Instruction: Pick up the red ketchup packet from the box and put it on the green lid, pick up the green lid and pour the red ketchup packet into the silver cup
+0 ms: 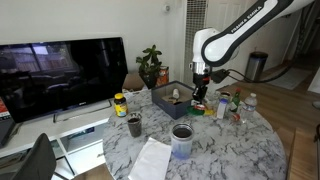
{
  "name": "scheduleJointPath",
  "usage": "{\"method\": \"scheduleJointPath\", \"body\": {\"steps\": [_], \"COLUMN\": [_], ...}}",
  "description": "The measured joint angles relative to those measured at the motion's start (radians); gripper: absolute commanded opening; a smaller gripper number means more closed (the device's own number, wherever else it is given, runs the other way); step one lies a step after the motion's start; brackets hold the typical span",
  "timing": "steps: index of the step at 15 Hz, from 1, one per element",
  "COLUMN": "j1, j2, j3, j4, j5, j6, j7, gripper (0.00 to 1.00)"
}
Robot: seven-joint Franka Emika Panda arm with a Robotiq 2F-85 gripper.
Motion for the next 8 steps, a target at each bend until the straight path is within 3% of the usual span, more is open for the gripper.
{"method": "scheduleJointPath", "body": {"steps": [8], "j1": [0.085], "j2": [-0.001], "j3": [0.034], "j4": [0.007], "j5": [-0.044], "j6": [0.002], "j7": [0.072], "gripper": [0.00]}}
